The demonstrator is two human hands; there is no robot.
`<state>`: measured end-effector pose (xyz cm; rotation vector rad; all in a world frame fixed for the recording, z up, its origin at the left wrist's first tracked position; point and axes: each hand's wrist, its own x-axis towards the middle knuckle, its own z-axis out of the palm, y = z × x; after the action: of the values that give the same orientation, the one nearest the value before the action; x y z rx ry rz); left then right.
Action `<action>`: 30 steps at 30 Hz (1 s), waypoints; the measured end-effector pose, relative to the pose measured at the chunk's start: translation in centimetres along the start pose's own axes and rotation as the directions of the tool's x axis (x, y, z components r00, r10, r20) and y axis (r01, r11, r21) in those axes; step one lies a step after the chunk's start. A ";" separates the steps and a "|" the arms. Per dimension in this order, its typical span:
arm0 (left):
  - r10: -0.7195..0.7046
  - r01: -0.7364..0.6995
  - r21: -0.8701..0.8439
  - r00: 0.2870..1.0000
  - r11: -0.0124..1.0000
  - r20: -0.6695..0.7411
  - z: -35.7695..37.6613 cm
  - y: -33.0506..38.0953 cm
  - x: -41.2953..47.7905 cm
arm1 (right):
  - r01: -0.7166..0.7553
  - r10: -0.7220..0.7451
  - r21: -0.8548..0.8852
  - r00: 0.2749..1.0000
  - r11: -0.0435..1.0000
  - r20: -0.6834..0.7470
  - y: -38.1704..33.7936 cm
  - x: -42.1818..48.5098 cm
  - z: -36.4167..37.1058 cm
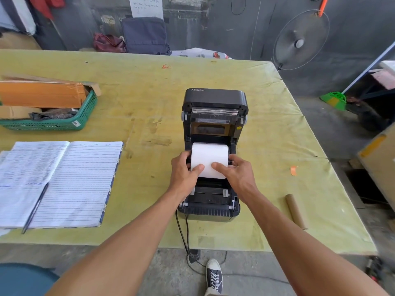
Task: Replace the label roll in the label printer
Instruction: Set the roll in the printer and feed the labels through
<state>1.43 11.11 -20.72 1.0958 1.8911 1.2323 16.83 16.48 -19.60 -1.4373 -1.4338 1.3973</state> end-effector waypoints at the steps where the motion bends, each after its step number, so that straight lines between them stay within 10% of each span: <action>1: 0.003 -0.003 -0.002 1.000 1.000 0.000 0.0 0.1 0.0 | -0.001 0.001 -0.001 1.000 1.000 0.001 0.1 0.1 -0.1; 30: -0.032 0.024 0.169 0.998 0.985 0.044 0.2 0.0 0.5 | 0.033 -0.053 -0.265 0.996 0.964 -0.070 0.3 0.5 0.0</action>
<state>1.37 11.63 -20.82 1.1703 1.9969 1.0366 16.85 16.93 -20.02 -1.5944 -1.6389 1.1437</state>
